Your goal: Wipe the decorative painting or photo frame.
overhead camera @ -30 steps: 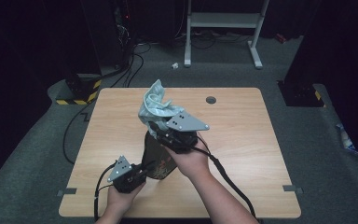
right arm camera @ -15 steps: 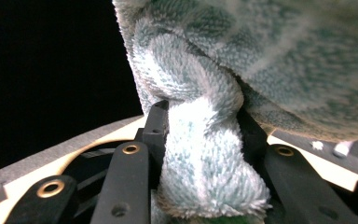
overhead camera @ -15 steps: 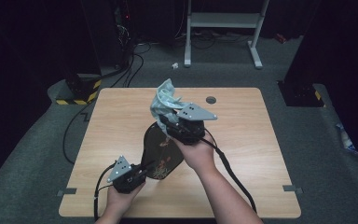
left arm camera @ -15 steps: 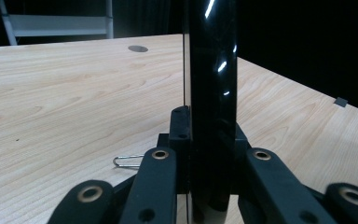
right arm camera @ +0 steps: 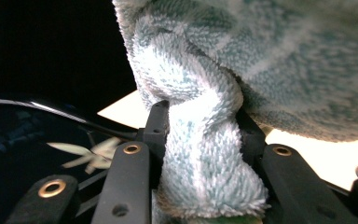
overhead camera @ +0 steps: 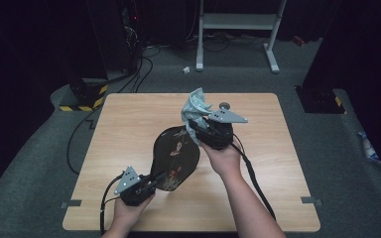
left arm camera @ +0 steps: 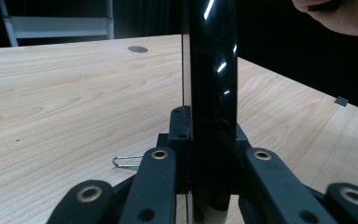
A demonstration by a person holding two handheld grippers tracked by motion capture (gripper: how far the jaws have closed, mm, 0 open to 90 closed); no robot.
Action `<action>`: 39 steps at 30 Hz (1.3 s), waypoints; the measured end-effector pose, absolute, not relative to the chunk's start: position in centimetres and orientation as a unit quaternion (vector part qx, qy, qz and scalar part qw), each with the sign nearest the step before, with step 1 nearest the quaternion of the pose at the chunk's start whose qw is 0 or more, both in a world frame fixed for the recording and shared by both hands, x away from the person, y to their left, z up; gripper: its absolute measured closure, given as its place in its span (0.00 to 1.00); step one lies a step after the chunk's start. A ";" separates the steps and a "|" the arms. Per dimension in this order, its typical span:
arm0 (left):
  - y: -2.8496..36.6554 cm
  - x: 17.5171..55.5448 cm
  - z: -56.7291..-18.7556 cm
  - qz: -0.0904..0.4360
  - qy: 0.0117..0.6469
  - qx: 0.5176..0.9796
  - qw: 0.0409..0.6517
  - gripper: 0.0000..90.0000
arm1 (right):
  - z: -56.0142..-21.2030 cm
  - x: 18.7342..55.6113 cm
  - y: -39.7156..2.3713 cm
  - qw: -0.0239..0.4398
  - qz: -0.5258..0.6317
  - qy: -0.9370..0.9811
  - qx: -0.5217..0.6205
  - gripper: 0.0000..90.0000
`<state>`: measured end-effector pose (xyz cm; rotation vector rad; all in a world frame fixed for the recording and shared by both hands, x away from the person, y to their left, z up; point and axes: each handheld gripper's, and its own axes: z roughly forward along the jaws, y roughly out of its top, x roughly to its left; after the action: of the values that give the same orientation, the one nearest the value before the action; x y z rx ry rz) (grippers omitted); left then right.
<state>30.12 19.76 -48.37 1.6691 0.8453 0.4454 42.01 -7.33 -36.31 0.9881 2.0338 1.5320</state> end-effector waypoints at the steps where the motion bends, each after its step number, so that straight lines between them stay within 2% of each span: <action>1: 19.8 30.1 -48.4 0.190 0.360 0.712 0.572 0.88 | -36.5 42.1 -7.6 0.202 0.549 0.728 0.358 0.73; 8: 19.7 30.1 -48.4 0.190 0.361 0.712 0.572 0.88 | -38.0 42.4 -8.6 0.196 0.535 0.731 0.375 0.73; 14: 19.8 30.1 -48.4 0.189 0.359 0.713 0.572 0.88 | -40.3 43.3 -9.7 0.174 0.519 0.737 0.397 0.73; 19: 19.7 30.2 -48.5 0.189 0.360 0.712 0.572 0.88 | -44.0 43.5 -9.6 0.156 0.483 0.763 0.401 0.73; 34: 19.6 30.1 -48.4 0.191 0.363 0.712 0.569 0.89 | -49.5 41.0 -10.5 0.163 0.421 0.796 0.404 0.73; 39: 19.6 30.1 -48.4 0.190 0.362 0.712 0.570 0.89 | -50.3 40.6 -10.2 0.190 0.394 0.810 0.390 0.73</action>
<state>30.13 19.62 -48.43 1.6719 0.8495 0.4457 40.57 -10.23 -50.35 1.0957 2.2779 1.1080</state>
